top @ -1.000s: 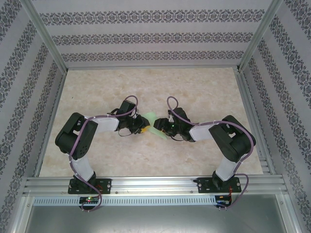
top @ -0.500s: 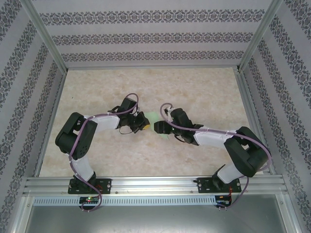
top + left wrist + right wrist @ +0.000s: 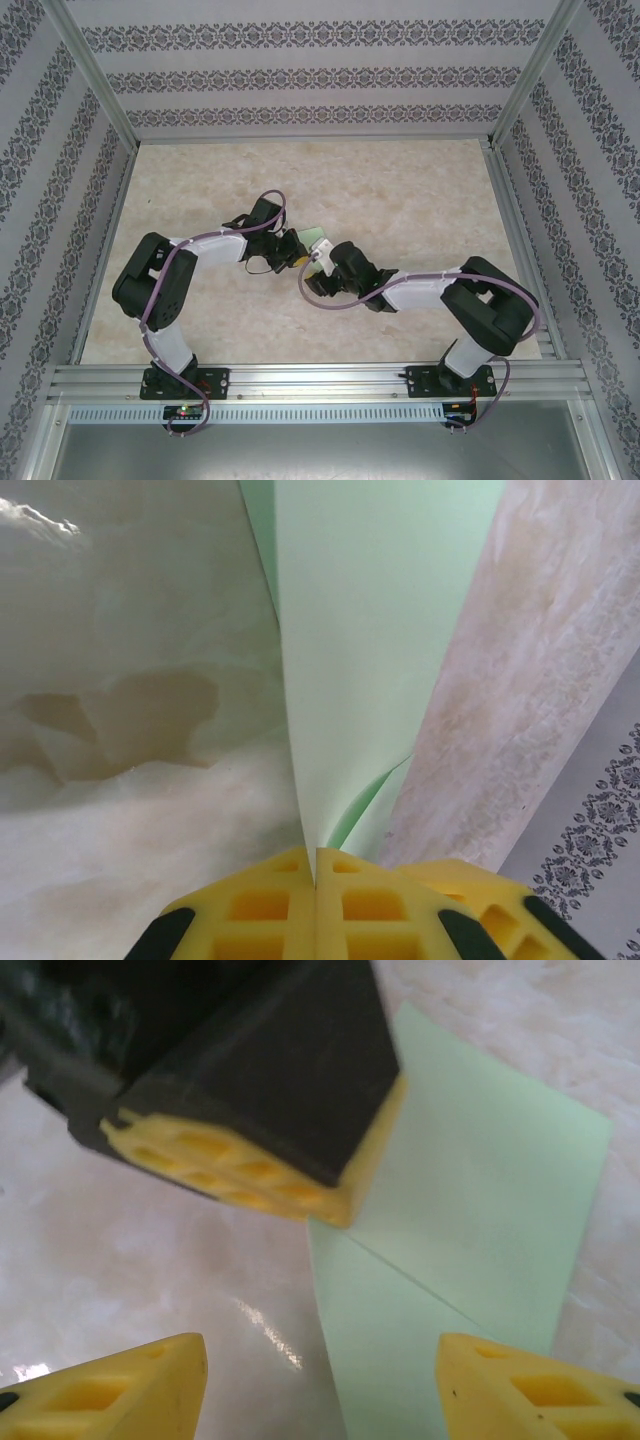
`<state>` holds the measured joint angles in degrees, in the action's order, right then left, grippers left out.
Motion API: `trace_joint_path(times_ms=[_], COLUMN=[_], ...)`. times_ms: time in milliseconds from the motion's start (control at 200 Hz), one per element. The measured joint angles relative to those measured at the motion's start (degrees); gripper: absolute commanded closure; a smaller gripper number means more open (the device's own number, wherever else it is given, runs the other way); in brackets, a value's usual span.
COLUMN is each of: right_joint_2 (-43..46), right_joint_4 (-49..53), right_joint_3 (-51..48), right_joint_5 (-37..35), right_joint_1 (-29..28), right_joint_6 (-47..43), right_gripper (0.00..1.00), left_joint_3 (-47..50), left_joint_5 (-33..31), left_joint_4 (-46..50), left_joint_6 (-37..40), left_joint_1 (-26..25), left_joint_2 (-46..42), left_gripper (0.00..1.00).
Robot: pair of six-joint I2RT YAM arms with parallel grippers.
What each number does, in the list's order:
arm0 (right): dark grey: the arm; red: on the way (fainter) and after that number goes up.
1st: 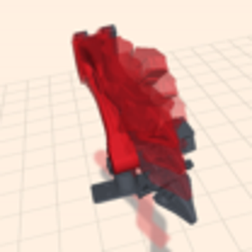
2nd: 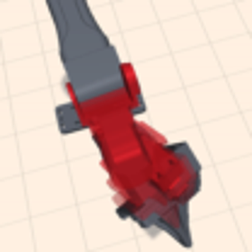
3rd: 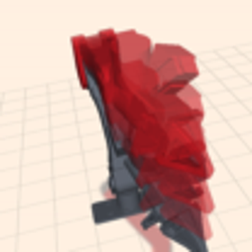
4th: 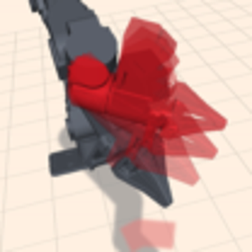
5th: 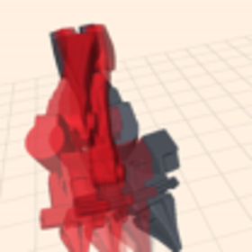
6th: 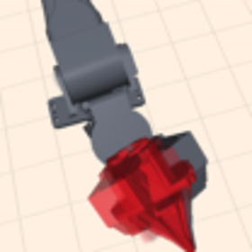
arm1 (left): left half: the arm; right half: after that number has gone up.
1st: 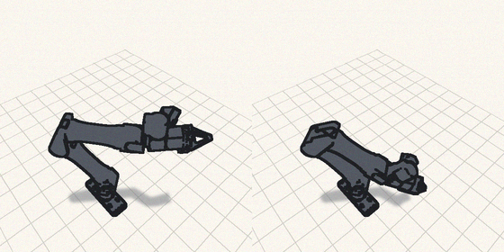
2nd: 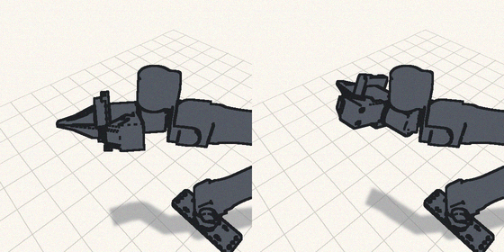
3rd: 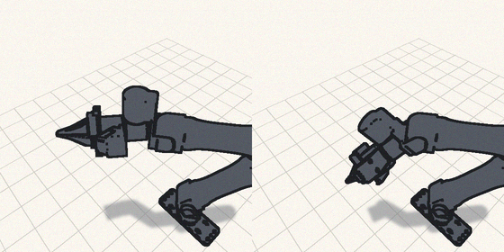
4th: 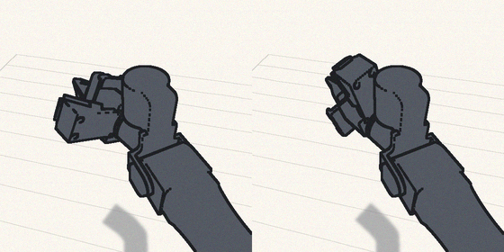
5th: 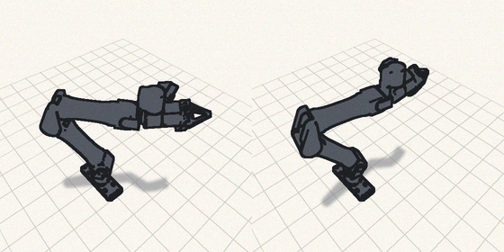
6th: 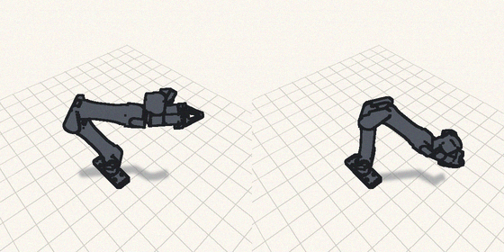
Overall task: Fold a paper plane with a square sheet of paper (pick it up from the middle)
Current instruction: Fold the wing for the fifth time at the center of the table.
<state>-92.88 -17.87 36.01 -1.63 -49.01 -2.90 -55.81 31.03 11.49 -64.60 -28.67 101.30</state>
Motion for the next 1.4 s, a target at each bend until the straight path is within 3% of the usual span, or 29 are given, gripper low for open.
trace_joint_path(times_ms=[430, 1099, 1399], right_joint_2=[-4.3, -8.0, -8.3], right_joint_4=[-9.4, -18.0, -20.1], right_joint_3=[-4.6, -5.1, -5.0], right_joint_5=[-5.9, -7.6, -7.1], right_joint_1=[-1.2, -1.1, -0.3], right_joint_6=[-10.8, -13.5, -12.0], right_gripper=[0.60, 0.64, 0.84], left_joint_3=[-0.9, -1.0, -2.2], left_joint_5=[-0.7, -1.4, -1.5], left_joint_4=[2.7, 3.7, 5.5], left_joint_6=[0.0, 0.0, 0.0], left_joint_1=[0.0, 0.0, 0.2], left_joint_2=[-0.6, -0.6, -0.9], left_gripper=[0.95, 0.94, 0.84])
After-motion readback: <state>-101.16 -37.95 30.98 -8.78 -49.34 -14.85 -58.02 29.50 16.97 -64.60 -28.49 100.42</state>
